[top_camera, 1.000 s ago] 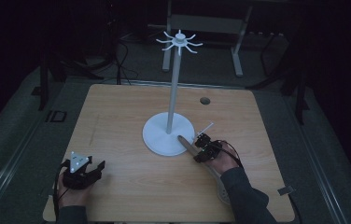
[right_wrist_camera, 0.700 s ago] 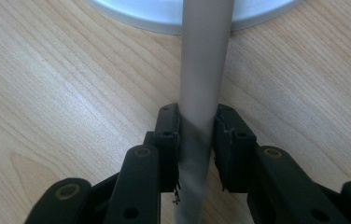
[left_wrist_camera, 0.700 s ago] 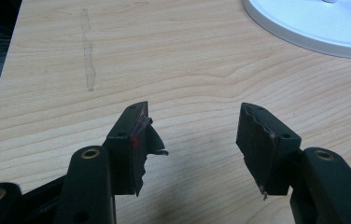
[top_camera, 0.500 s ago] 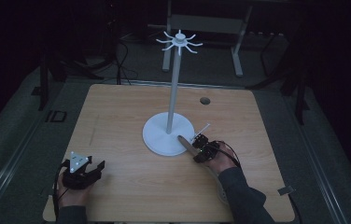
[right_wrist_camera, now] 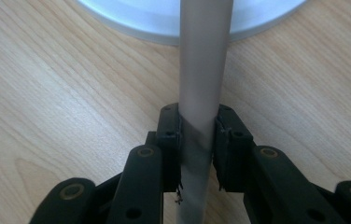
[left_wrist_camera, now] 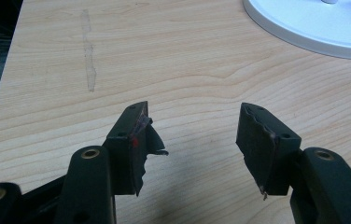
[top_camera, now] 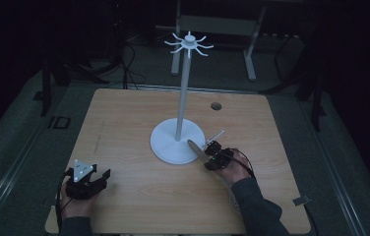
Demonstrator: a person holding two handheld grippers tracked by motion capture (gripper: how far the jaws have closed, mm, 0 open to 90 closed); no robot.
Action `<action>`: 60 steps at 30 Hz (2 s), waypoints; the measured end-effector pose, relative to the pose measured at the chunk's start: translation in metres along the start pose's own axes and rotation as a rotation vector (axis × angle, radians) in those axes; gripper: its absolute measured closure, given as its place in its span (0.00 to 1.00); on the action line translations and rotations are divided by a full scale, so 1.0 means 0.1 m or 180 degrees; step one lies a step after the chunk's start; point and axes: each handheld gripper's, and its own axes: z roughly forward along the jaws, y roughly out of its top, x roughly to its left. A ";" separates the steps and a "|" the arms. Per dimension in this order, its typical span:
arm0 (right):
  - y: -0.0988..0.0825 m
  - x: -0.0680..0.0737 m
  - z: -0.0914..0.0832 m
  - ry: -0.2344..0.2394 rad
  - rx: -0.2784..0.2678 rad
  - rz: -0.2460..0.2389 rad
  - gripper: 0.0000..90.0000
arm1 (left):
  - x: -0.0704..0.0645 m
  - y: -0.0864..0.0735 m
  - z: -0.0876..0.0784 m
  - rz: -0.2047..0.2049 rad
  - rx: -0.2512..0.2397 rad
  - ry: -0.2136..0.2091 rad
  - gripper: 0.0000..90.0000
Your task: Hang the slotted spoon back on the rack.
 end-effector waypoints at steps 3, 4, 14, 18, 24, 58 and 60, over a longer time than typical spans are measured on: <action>-0.01 0.00 -0.05 -0.0021 -0.0095 0.0014 0.83 | 0.00 0.00 0.00 0.0000 -0.0003 0.0001 0.50; -0.02 0.00 -0.06 -0.0027 -0.0117 0.0021 0.83 | 0.00 0.00 0.00 -0.0001 -0.0004 0.0001 0.50; -0.06 -0.01 -0.25 -0.0073 -0.0479 0.0092 0.83 | 0.00 0.00 0.00 0.0003 0.0001 0.0012 0.50; -0.07 -0.01 -0.33 -0.0095 -0.0655 0.0119 0.83 | 0.00 0.00 0.00 -0.0006 -0.0002 0.0021 0.50; -0.08 -0.01 -0.41 -0.0126 -0.0850 0.0132 0.83 | 0.00 0.00 0.00 -0.0009 0.0009 0.0024 0.50; 0.00 0.19 -0.97 -0.0345 -0.2206 -0.0138 0.83 | 0.02 0.00 -0.01 -0.0042 -0.0027 0.0045 0.49; 0.01 0.18 -1.00 -0.0343 -0.2246 -0.0137 0.83 | 0.02 0.00 -0.01 -0.0043 -0.0029 0.0046 0.49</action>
